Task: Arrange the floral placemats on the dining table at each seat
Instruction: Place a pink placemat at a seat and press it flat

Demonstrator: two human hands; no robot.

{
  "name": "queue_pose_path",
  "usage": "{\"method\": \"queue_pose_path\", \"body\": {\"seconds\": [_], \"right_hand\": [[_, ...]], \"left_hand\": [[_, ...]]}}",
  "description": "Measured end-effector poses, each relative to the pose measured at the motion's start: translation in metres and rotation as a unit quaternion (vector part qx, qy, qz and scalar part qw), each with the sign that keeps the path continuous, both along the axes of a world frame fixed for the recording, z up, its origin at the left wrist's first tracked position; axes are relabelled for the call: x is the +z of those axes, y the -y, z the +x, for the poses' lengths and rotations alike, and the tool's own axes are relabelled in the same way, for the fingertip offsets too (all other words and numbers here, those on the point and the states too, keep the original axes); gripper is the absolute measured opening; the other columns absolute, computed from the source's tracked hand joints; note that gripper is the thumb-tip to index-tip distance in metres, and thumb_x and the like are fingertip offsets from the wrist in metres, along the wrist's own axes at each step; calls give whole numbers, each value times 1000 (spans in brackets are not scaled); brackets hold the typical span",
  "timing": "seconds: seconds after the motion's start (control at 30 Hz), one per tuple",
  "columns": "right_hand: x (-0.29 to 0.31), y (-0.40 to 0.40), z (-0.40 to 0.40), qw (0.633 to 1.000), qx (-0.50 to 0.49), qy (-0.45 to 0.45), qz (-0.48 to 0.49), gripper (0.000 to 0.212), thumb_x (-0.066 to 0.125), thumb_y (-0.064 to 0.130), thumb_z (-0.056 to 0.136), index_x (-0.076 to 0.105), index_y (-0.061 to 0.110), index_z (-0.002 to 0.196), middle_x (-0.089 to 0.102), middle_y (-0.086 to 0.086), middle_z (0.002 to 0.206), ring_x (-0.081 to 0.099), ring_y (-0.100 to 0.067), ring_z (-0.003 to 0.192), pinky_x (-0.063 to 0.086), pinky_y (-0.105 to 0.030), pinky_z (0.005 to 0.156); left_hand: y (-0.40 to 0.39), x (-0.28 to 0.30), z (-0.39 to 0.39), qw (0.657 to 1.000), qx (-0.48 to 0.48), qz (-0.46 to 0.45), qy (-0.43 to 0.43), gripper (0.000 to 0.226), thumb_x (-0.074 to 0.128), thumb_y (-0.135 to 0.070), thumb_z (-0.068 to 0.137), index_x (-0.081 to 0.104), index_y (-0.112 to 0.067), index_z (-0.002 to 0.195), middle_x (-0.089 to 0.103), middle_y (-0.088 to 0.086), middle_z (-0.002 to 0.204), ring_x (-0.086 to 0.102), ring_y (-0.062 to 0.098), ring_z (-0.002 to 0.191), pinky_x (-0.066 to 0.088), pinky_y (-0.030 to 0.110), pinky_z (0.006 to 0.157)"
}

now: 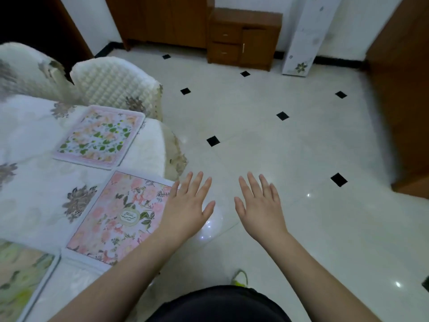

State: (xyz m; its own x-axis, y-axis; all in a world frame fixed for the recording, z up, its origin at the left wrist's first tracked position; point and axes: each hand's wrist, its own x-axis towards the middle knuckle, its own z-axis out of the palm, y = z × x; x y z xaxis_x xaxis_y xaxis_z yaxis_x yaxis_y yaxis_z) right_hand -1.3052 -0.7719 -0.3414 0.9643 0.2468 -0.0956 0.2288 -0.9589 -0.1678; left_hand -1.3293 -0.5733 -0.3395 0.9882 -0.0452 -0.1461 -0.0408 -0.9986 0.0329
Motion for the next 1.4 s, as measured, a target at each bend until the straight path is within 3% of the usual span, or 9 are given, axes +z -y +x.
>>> {"method": "queue_pose_path", "body": {"seconds": [0.13, 0.23, 0.37, 0.53, 0.67, 0.93, 1.03, 1.17, 1.4], "right_hand": [[-8, -11, 26, 998, 58, -2, -1, 61, 23, 45, 96, 48, 17, 144, 44, -5, 151, 38, -32, 141, 18, -45, 113], [-12, -29, 40, 994, 109, -12, 1, 62, 22, 46, 96, 45, 18, 146, 41, -5, 154, 34, -32, 143, 18, -46, 115], [-15, -63, 57, 985, 174, -8, -5, 60, 25, 45, 95, 49, 17, 144, 44, -6, 151, 39, -32, 141, 16, -45, 112], [-22, -111, 72, 969, 244, -16, -17, 65, 17, 48, 95, 43, 18, 147, 38, -6, 155, 30, -32, 145, 25, -50, 116], [-20, -155, 81, 950, 308, -37, -35, 80, -4, 54, 87, 21, 23, 155, 14, -1, 164, 5, -26, 152, 4, -45, 121], [-25, -222, 92, 938, 341, -24, -52, 73, 9, 51, 90, 33, 20, 152, 26, -4, 161, 21, -30, 148, 16, -48, 119], [-33, -241, 89, 924, 374, -4, -77, 61, 27, 46, 93, 54, 17, 139, 49, -7, 147, 45, -33, 136, 37, -50, 108], [-49, -266, 90, 895, 438, -2, -88, 57, 35, 45, 90, 63, 17, 131, 60, -6, 137, 57, -32, 125, 46, -50, 99], [-86, -300, 104, 853, 515, -30, -77, 56, 34, 43, 91, 61, 17, 133, 59, -5, 137, 55, -28, 128, 44, -48, 103]], "left_hand": [[-6, 0, 2, 998, 69, -1, -5, 69, 20, -57, 95, 41, -26, 152, 37, 1, 159, 33, 26, 148, 25, 49, 117], [-16, 1, -3, 993, 115, -5, -29, 78, 5, -60, 90, 29, -27, 157, 23, -1, 165, 16, 24, 153, 11, 47, 122], [-40, -8, -13, 988, 154, 17, 2, 66, 28, -55, 94, 54, -19, 144, 52, 7, 149, 47, 31, 138, 25, 49, 117], [-75, -25, -24, 978, 207, 17, -12, 66, 33, -53, 93, 50, -19, 147, 51, 7, 150, 46, 30, 139, 33, 49, 115], [-109, -35, -32, 968, 249, 9, -9, 66, 35, -53, 91, 54, -18, 144, 53, 6, 147, 50, 29, 136, 24, 46, 114], [-159, -50, -39, 958, 287, -30, -6, 65, 34, -55, 93, 56, -18, 142, 56, 7, 145, 51, 29, 136, 33, 48, 112], [-172, -58, -42, 948, 314, -42, -13, 69, 24, -56, 95, 44, -21, 150, 42, 6, 156, 35, 28, 146, 22, 49, 117], [-176, -70, -37, 931, 353, -82, -49, 74, 1, -58, 94, 4, -25, 160, -3, 0, 168, -7, 24, 155, -6, 45, 122], [-171, -96, -36, 898, 419, -90, -100, 65, 10, -50, 102, 4, -22, 160, -2, 2, 168, -5, 25, 155, -6, 44, 122]]}}
